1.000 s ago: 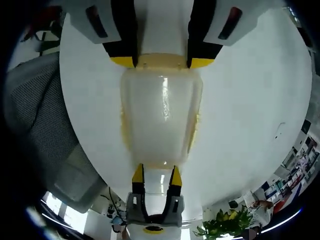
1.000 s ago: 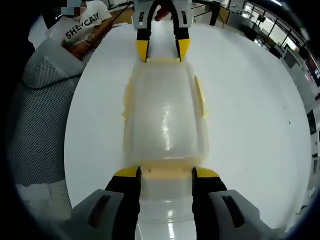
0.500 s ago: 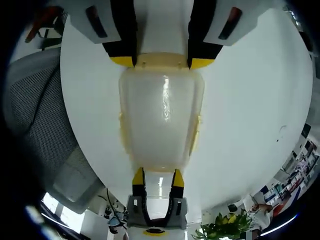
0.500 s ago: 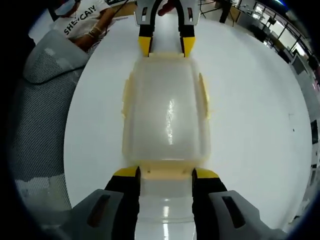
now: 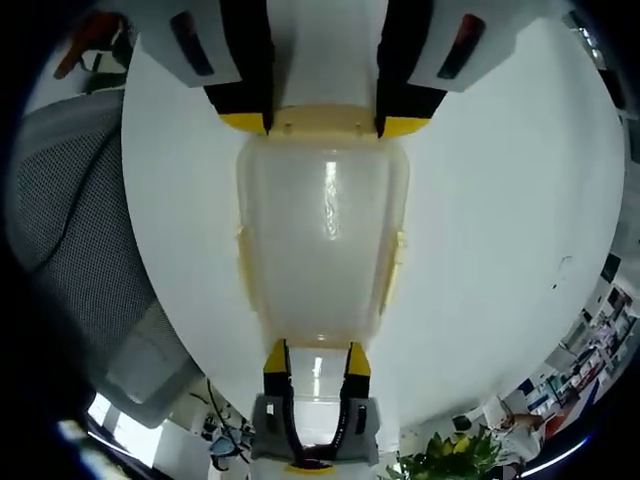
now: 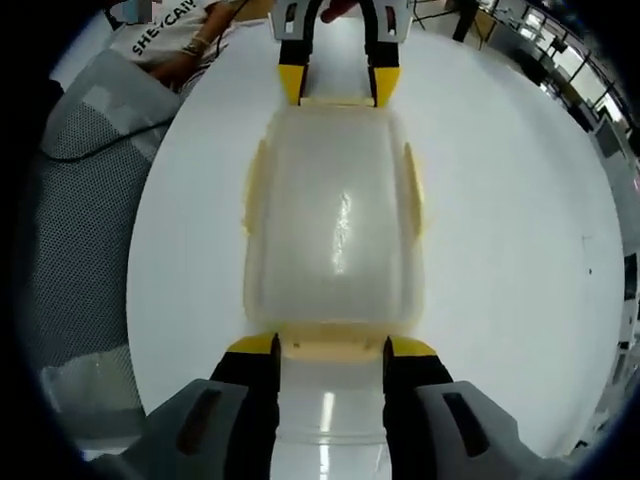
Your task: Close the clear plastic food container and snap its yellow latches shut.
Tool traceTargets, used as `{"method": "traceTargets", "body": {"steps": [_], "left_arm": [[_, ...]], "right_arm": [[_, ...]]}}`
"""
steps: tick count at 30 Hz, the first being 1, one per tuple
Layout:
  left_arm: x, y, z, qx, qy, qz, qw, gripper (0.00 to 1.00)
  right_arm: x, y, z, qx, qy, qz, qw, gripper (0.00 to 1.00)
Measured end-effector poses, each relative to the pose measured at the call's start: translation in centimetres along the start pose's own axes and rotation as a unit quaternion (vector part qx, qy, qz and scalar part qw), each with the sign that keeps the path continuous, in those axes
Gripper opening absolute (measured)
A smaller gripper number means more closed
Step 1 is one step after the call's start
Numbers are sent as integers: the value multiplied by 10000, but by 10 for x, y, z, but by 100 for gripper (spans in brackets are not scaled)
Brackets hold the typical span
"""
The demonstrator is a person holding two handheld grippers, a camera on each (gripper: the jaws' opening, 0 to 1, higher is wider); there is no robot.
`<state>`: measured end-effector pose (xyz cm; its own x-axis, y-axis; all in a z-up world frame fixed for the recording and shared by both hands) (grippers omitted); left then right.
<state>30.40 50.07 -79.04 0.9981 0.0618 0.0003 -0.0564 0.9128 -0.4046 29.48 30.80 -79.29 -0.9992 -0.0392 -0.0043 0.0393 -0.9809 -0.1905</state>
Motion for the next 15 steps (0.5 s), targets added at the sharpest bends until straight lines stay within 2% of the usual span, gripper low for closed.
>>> {"method": "traceTargets", "body": {"steps": [3,5,7,11,15], "left_arm": [[-2,1,1,11,-21,-21,10000,34],[-3,2,1,20,-57,41,10000,33],[-6,3,3,182,-164,7,9997,33],[-11,5,10,280,-199,107,9994,33],[-12,1,20,200,-228,177,9994,33]], "right_arm": [[0,1,1,8,-13,72,10000,36],[-2,1,2,-146,44,97,9998,36],[1,-2,4,-388,-17,49,9992,36],[5,-5,12,-569,-109,46,9983,37],[6,-4,20,-609,-48,119,9981,36]]}}
Point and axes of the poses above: the point that each gripper's makers call its tool centre point, and the gripper's own axes: z roughly backward along the fingers, x roughly to its left, y roughly out of its underside, the point moved 6 cm from there along z, roughly backward along the fingers, and after that the axes turned 3 degrees about z, right-handed, at the moved point
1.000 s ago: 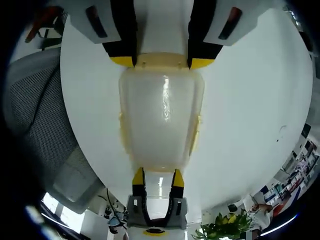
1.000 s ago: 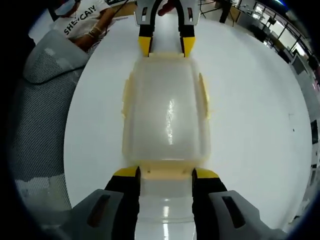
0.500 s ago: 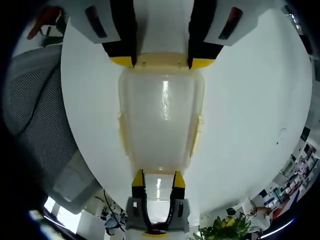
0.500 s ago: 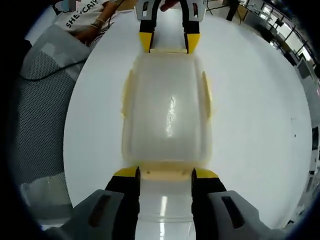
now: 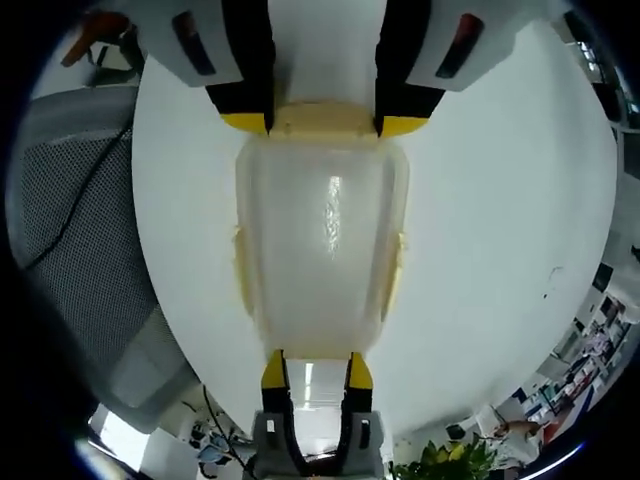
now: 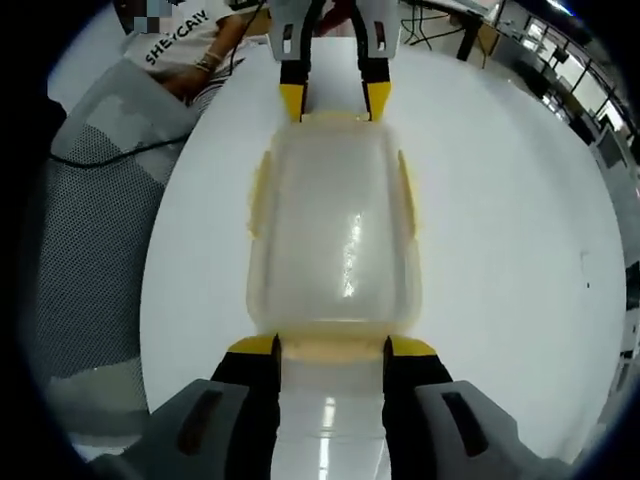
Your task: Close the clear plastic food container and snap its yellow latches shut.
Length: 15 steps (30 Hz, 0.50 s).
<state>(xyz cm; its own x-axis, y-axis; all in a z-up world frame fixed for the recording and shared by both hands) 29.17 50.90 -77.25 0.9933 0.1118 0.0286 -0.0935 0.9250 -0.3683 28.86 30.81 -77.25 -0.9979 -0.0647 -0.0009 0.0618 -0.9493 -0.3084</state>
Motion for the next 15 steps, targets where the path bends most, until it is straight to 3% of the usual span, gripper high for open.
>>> {"method": "traceTargets", "body": {"steps": [15], "left_arm": [[5,-19,34,14,-93,-72,9999,33]], "right_arm": [[-5,0,27,-327,-14,-114,9994,36]]}}
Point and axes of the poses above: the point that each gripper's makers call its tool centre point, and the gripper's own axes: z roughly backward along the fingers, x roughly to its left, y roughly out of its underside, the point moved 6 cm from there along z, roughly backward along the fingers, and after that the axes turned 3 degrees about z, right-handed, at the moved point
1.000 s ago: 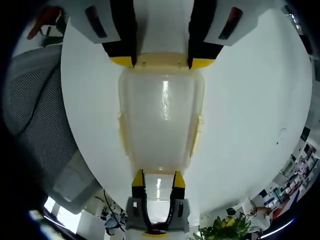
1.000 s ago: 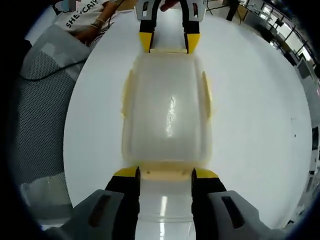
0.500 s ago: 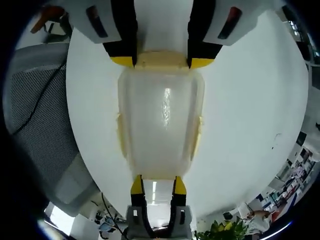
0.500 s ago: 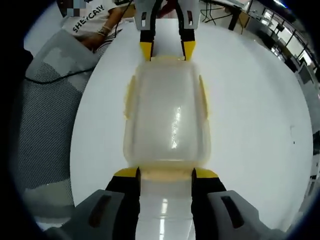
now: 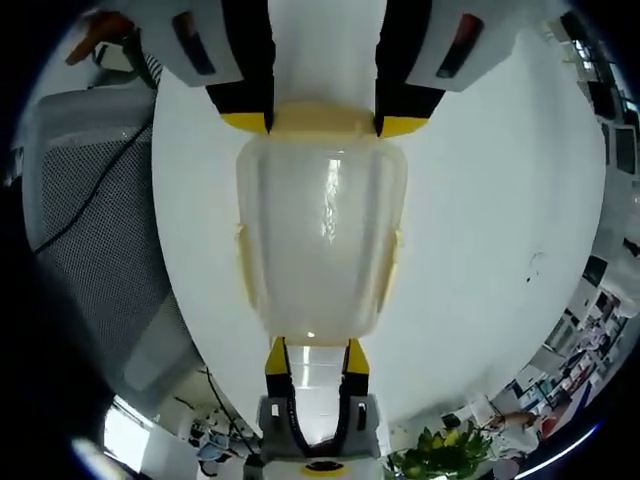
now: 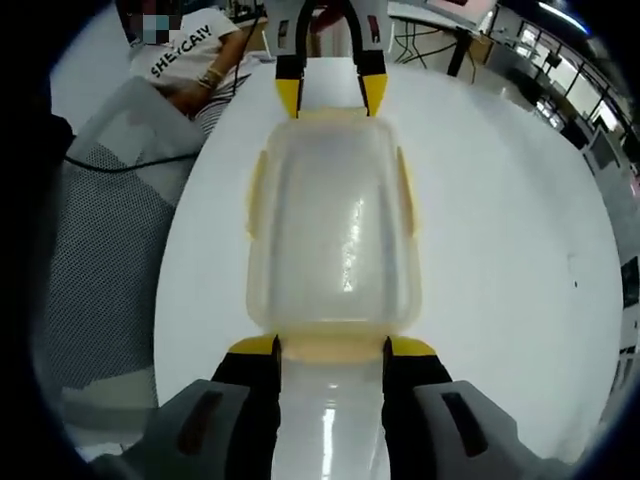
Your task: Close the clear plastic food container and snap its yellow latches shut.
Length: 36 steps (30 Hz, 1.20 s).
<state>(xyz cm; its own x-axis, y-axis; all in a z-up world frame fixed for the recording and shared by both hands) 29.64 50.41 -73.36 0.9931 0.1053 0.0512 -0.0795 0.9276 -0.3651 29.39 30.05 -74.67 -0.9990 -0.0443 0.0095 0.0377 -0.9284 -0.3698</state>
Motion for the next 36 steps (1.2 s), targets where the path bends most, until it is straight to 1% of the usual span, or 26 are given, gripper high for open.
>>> {"method": "traceTargets", "body": {"steps": [3,5,11,20,28,33,36], "left_arm": [[1,-3,5,9,58,43,10000,33],[0,-6,7,7,54,-5,10000,33],[1,-7,4,14,79,10,10000,33],[4,-16,6,-134,129,35,9998,33],[4,-31,-1,-186,139,-39,9997,33],[5,-38,-2,-294,121,-30,9995,33],[5,-45,-2,-339,132,-84,9993,33]], "right_arm": [[0,0,3,9,11,92,10000,36],[0,0,6,12,-12,81,10000,36],[1,2,13,-44,-26,51,10000,36],[0,7,24,-3,-42,48,10000,36],[-1,20,28,175,29,80,9998,36],[-3,28,36,165,56,45,9998,36],[-1,34,39,174,59,48,9998,36]]}}
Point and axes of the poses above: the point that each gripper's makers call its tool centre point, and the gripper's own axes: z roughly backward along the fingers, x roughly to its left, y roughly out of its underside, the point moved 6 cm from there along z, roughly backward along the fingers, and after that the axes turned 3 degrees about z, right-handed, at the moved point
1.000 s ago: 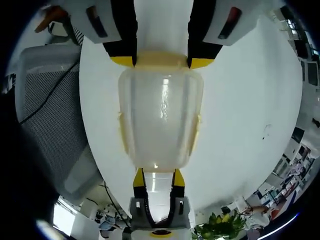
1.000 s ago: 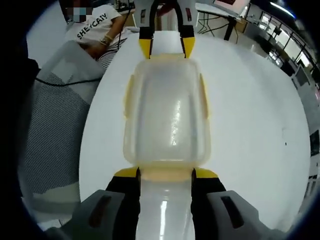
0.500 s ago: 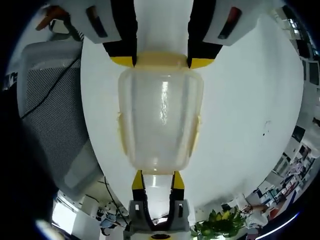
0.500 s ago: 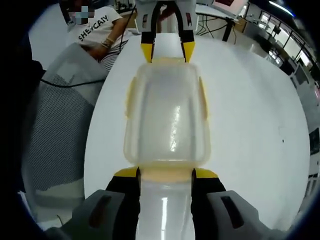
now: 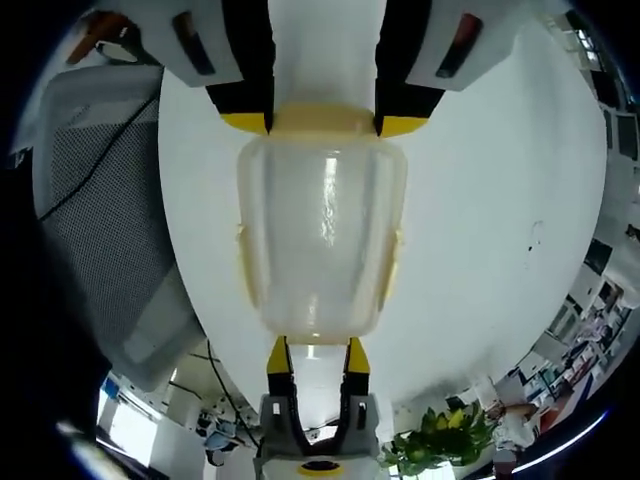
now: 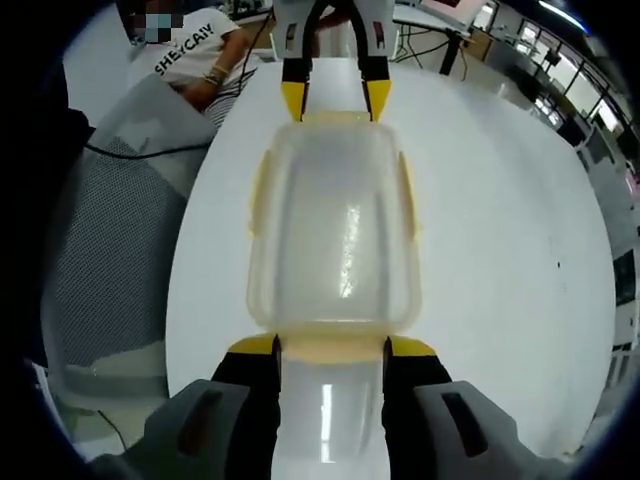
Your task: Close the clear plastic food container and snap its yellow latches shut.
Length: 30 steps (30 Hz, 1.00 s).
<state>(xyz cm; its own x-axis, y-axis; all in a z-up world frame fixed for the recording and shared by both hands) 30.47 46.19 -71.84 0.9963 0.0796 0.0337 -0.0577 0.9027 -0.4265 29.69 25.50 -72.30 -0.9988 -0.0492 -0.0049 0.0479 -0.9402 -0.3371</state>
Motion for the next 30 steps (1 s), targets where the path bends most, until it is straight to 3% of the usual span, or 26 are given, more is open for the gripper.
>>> {"method": "traceTargets", "body": {"steps": [30], "left_arm": [[-6,-61,-32,-300,149,-43,9994,33]], "right_arm": [[9,64,23,224,114,-173,9995,36]]}}
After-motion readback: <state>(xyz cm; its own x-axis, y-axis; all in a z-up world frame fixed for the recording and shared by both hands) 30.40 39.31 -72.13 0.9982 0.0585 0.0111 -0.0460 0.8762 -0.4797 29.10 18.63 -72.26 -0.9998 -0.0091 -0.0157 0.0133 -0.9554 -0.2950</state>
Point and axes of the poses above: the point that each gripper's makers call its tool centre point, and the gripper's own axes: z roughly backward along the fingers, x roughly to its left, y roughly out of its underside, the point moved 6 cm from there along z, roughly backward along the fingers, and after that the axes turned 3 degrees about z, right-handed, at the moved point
